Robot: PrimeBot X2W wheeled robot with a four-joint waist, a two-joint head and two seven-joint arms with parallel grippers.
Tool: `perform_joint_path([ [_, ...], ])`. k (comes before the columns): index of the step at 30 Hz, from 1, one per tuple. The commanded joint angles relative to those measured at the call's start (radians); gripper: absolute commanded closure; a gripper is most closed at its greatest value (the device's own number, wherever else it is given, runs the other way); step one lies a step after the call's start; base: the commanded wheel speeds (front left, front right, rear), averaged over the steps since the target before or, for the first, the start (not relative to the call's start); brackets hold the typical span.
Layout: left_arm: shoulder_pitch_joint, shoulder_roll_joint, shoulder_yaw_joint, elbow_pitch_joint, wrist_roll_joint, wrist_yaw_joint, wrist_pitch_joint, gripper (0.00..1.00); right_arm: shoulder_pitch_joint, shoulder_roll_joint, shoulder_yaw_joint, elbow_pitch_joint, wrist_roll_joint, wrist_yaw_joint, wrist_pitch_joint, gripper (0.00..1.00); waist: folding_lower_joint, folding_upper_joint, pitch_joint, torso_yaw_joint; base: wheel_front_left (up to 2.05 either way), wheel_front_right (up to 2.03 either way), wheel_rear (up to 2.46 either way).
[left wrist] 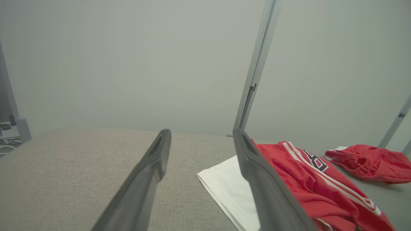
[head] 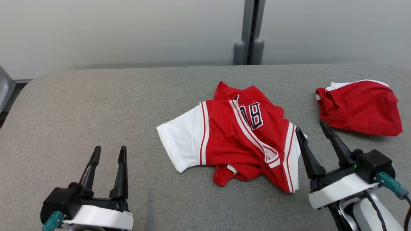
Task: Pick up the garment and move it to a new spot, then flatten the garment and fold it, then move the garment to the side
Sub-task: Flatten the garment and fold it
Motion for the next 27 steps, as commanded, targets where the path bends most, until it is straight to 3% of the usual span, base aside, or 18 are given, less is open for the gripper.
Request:
perform_joint_path([
  [1,-0.016,0.003,-0.001,0.006,-0.006,-0.002,0.0,0.0,-0.024,-0.01,0.014,0.01,0.01,0.0,-0.004,0.0,0.0,0.0,0.003,0.035,0.0,0.0,0.0],
  [13,-0.037,0.003,-0.045,0.028,-0.045,0.014,0.0,0.0,-0.279,-0.077,0.272,0.229,0.083,0.0,0.063,0.0,0.0,0.0,0.028,0.218,0.0,0.0,0.0],
  [22,-0.064,0.003,-0.073,0.038,-0.063,0.011,0.0,0.0,-0.528,-0.015,0.503,0.481,0.193,0.0,0.187,0.0,0.0,0.0,0.067,0.31,0.0,0.0,0.0],
  [27,-0.082,0.002,-0.089,0.041,-0.081,0.017,0.0,0.0,-0.646,0.026,0.582,0.655,0.287,0.0,0.275,0.0,0.0,0.0,0.099,0.361,0.0,0.0,0.0],
])
